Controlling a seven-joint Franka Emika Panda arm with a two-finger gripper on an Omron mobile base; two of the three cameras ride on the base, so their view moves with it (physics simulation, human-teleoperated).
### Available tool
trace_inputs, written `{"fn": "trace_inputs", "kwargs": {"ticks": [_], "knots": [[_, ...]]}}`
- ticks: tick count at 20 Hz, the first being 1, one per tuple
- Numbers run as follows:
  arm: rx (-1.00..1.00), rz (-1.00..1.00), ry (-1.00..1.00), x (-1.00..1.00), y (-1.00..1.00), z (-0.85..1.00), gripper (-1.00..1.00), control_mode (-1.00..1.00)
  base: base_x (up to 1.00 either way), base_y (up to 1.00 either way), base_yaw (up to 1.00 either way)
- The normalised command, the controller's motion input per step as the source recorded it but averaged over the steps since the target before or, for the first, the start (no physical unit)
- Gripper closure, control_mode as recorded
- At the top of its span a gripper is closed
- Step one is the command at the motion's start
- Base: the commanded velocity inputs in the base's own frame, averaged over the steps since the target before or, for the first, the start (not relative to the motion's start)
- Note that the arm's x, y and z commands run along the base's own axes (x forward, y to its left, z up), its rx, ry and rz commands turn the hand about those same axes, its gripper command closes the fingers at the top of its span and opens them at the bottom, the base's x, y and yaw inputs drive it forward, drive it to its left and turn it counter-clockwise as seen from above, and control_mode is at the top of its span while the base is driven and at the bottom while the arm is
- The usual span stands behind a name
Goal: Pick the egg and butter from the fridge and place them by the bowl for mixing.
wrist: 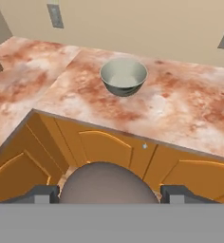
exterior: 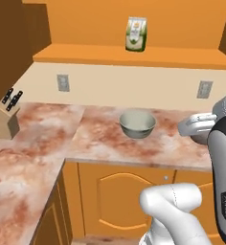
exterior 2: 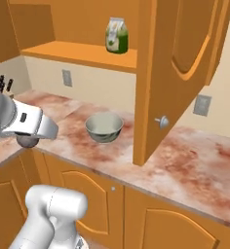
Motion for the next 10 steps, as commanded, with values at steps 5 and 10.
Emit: {"fn": "trace_inputs", "kwargs": {"ticks": [5, 10], "knots": [[0.00, 0.00, 0.00, 0.00, 0.00, 0.00, 1.00, 1.00, 0.50, 0.11, -0.34], [0.00, 0.00, 0.00, 0.00, 0.00, 0.00, 1.00, 1.00, 0.42, 0.18, -0.40]]}}
